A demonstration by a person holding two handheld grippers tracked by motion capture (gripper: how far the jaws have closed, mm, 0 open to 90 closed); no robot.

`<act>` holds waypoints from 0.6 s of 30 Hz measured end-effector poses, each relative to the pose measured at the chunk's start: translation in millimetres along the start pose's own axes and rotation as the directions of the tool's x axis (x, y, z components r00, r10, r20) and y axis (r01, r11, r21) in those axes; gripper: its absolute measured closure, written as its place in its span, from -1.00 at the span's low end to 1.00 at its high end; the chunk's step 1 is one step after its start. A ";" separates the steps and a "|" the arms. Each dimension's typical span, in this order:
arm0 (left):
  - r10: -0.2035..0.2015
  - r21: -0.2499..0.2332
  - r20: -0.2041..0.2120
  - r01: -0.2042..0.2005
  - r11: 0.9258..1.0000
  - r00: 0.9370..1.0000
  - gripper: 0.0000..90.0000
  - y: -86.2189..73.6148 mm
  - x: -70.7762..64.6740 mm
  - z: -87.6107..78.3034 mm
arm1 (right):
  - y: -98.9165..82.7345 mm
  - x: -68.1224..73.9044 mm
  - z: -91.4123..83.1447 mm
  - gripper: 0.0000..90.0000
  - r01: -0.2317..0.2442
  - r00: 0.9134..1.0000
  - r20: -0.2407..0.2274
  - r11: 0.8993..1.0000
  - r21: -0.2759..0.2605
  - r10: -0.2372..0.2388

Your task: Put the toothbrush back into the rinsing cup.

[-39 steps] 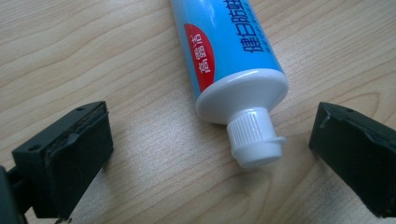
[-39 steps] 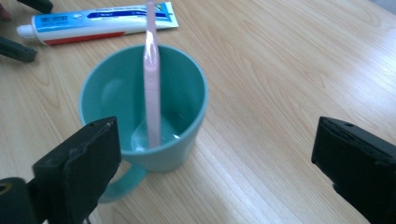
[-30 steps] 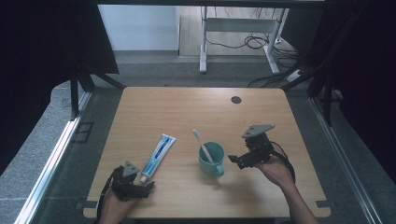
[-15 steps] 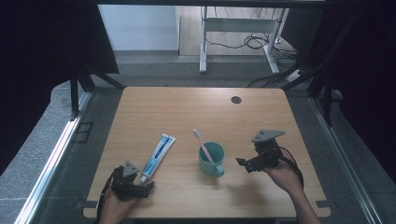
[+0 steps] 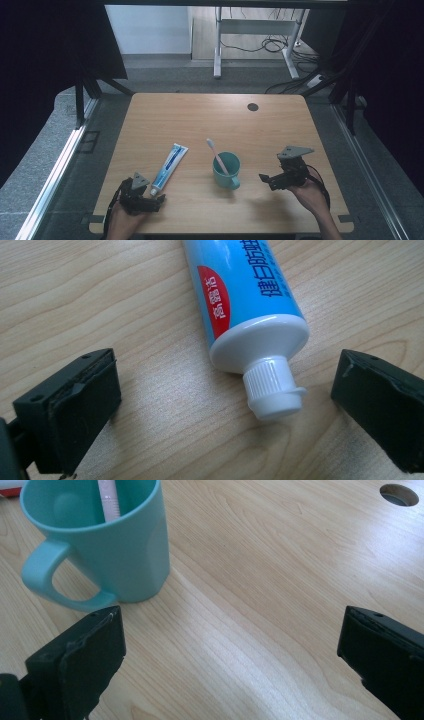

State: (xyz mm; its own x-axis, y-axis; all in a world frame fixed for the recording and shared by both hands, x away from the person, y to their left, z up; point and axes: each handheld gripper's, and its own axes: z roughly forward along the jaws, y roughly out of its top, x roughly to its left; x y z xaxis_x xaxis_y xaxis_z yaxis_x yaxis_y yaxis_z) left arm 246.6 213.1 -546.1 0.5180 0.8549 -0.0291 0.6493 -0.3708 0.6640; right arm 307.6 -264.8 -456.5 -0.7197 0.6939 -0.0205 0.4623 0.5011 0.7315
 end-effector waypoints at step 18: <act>0.003 0.000 0.002 -0.003 1.000 1.000 -1.00 0.3 0.3 0.3 | -33.6 3.9 5.9 -1.00 -0.013 0.999 0.037 1.000 -0.006 0.013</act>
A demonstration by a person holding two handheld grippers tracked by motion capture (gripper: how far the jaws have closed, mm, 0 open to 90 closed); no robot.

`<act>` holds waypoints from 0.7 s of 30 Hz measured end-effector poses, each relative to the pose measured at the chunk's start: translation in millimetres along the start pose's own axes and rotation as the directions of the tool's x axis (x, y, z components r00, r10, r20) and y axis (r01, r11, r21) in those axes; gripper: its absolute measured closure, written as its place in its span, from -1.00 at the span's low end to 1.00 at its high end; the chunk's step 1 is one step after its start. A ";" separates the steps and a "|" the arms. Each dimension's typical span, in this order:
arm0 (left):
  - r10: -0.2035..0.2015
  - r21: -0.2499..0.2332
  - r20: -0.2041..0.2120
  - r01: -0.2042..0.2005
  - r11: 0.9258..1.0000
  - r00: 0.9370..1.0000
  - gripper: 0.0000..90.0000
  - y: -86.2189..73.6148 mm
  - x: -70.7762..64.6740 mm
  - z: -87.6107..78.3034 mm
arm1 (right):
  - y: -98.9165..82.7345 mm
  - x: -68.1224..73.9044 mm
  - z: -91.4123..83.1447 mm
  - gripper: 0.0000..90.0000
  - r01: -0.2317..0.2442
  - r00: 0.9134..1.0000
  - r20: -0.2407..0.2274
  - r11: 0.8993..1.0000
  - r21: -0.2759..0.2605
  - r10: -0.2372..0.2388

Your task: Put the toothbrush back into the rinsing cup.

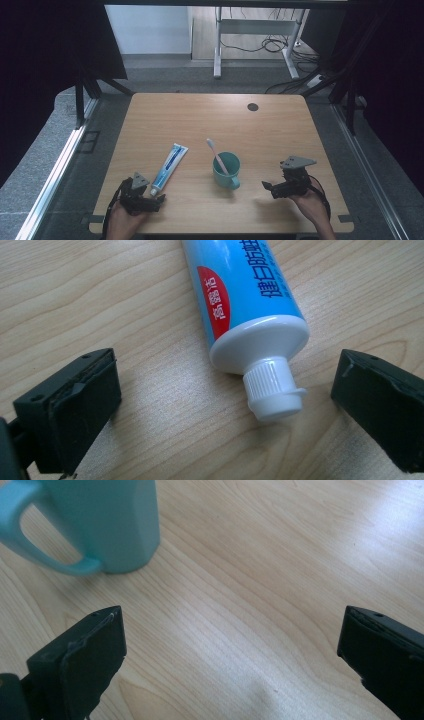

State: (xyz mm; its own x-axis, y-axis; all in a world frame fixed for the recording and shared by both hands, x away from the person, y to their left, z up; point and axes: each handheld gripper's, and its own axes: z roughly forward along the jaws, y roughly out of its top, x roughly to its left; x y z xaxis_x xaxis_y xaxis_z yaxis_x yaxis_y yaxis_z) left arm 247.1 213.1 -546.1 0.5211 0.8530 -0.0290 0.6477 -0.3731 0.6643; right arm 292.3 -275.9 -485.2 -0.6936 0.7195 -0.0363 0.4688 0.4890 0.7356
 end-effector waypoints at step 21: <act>-0.004 -0.001 -0.002 0.004 1.000 1.000 -1.00 0.5 -0.2 0.5 | -36.8 0.6 18.6 -1.00 -0.041 0.999 0.001 0.999 0.036 0.041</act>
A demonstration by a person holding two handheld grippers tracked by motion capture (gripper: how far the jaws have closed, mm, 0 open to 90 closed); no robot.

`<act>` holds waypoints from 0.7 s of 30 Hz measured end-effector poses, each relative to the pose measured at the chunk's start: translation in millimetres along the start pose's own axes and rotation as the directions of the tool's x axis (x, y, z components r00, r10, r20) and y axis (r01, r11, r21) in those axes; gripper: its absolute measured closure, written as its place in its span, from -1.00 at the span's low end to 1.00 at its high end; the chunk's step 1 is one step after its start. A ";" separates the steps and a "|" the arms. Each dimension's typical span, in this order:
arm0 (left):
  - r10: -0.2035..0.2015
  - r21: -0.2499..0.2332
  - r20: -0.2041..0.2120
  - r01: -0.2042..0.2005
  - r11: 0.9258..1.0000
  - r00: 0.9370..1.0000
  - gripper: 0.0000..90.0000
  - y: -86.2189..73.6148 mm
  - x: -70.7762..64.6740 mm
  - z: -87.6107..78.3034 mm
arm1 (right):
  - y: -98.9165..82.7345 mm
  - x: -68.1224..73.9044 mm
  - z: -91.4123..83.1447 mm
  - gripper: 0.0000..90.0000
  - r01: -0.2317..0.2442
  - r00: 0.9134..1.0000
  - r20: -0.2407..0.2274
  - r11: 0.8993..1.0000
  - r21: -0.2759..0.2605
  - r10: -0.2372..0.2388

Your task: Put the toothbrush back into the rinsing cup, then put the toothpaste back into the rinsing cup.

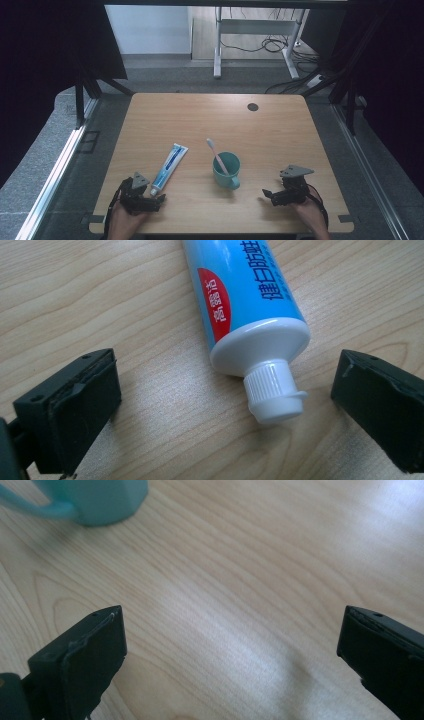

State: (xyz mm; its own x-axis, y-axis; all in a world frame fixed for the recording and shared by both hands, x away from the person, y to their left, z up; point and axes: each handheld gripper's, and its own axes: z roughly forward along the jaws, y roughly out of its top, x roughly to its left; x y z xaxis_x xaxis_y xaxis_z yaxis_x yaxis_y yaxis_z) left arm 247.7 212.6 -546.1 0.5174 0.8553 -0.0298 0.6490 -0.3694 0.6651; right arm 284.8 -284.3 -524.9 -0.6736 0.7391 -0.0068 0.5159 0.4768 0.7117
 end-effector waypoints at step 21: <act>0.000 0.000 0.001 0.000 1.000 1.000 -1.00 0.2 0.1 0.0 | -14.5 -2.1 11.4 -1.00 -0.008 1.000 -0.007 1.000 0.018 0.008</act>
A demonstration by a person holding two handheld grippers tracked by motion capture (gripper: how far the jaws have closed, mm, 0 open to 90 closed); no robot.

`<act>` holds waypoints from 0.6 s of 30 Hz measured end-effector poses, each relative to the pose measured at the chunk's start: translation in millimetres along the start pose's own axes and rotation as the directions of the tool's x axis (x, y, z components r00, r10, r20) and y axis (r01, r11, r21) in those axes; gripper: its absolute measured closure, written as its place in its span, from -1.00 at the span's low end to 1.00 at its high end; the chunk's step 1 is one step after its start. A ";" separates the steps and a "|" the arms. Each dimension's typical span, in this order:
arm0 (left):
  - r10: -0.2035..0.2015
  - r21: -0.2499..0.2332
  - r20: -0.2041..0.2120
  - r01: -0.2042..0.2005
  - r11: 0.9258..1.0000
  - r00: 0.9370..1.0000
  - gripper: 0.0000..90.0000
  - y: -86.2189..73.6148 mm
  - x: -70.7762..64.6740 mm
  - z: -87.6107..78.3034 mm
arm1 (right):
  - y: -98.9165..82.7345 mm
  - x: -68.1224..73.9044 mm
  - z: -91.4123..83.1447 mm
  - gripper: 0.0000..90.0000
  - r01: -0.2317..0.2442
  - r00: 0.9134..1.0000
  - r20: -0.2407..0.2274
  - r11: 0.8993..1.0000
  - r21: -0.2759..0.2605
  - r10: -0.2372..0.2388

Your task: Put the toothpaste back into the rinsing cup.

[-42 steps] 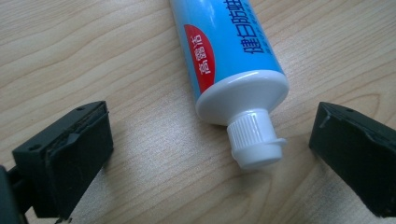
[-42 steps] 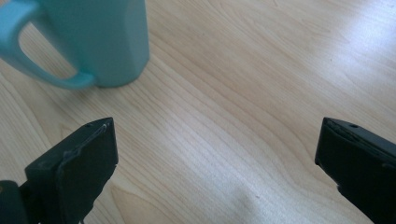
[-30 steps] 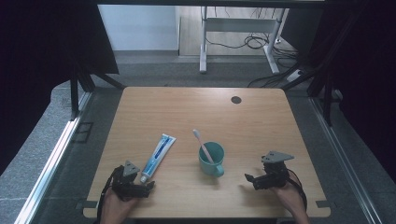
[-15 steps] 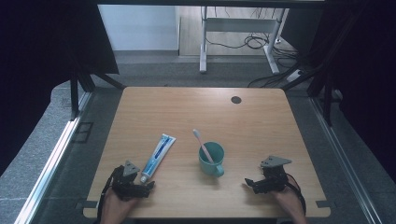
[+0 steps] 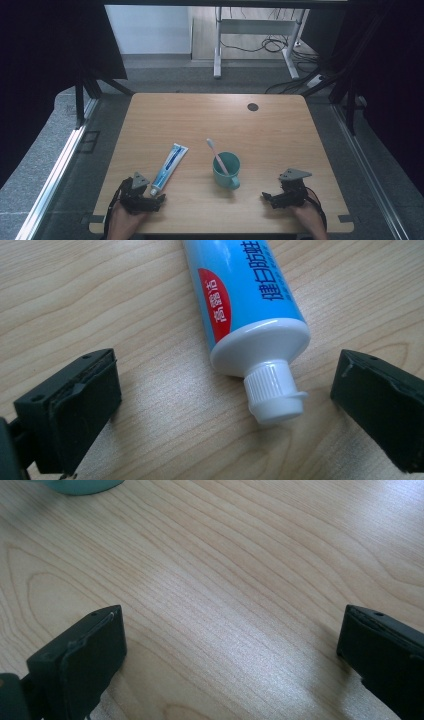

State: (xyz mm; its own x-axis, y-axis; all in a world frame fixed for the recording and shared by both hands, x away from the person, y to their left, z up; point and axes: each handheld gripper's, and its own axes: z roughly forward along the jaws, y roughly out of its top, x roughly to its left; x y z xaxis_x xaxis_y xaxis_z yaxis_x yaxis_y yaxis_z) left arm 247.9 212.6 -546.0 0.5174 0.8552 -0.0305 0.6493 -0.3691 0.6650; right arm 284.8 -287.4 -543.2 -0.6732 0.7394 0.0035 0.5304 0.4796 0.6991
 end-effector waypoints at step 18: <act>0.003 0.004 0.007 -0.003 1.000 1.000 -0.94 8.7 -0.2 -6.8 | -0.1 -0.2 0.2 -1.00 -0.010 1.000 0.008 1.000 -0.002 0.010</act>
State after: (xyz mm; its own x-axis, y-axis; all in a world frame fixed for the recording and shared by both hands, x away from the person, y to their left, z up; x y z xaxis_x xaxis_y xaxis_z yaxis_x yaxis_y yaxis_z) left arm 249.7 211.8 -535.1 0.5231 0.8516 -0.0337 0.6502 -0.3733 0.6617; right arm 285.0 -287.6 -543.3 -0.6638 0.7479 0.0052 0.5363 0.4711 0.7003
